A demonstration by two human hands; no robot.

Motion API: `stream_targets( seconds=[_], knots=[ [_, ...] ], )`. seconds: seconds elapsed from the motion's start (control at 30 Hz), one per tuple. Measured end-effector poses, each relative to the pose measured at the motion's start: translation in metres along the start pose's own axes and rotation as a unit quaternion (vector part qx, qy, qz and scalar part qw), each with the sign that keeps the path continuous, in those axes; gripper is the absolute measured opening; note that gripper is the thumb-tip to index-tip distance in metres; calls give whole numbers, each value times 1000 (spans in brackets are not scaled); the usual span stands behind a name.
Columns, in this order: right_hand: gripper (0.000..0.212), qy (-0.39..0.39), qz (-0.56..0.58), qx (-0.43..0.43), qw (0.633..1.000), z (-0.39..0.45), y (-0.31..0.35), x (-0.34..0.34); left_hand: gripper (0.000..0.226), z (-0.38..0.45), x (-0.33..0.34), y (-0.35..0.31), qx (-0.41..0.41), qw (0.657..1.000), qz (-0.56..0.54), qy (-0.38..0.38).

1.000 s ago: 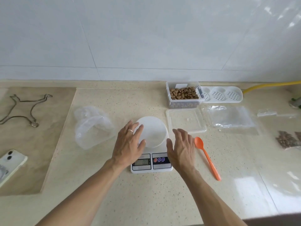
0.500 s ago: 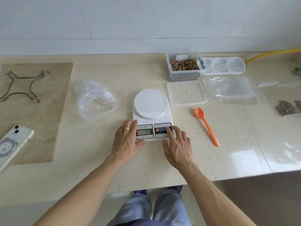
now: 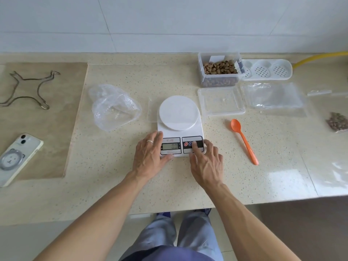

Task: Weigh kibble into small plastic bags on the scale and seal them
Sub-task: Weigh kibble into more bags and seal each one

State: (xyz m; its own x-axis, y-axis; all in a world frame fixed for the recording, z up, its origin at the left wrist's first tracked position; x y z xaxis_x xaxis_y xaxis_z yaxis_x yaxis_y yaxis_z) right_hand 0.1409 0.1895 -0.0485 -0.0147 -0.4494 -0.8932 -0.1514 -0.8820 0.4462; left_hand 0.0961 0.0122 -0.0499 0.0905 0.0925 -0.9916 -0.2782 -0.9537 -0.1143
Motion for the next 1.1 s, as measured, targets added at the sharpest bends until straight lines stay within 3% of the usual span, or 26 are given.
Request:
stream_targets(
  seconds=[0.23, 0.47, 0.67, 0.8, 0.93, 1.1],
  knots=[
    [41, -13, 12, 8, 1000, -4, -2, 0, 88, -1, 1, 0, 3, 1000, 6, 2],
    [43, -57, 72, 42, 995, 8, -24, -26, 76, 12, -27, -21, 36, 997, 18, -59],
    [51, -138, 137, 224, 955, 15, -119, -87, 73, 47, -50, -81, 115, 989, -18, -92],
    [55, -128, 168, 287, 935, 10, -162, -103, 75, 64, -48, -116, 146, 986, -17, -81],
    [44, -98, 209, 309, 923, 12, -178, -91, 74, 74, -41, -136, 172, 983, -3, -71],
    [13, -83, 258, 330, 904, 19, -179, -80, 72, 87, -37, -136, 183, 981, 10, -61]
  ],
)
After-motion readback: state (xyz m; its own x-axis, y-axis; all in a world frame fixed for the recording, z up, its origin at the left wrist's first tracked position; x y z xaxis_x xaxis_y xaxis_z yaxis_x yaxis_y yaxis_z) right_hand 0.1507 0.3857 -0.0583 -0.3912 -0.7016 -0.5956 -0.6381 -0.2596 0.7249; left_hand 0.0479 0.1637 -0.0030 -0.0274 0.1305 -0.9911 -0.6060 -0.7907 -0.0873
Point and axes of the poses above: each hand's wrist, its own z-axis towards the middle knuckle, its own x-axis out of the palm, y = z × x, the point moved 10 cm from there along z, towards the middle knuckle, and after that the axes turned 13 degrees about z, right-handed, at the moved point
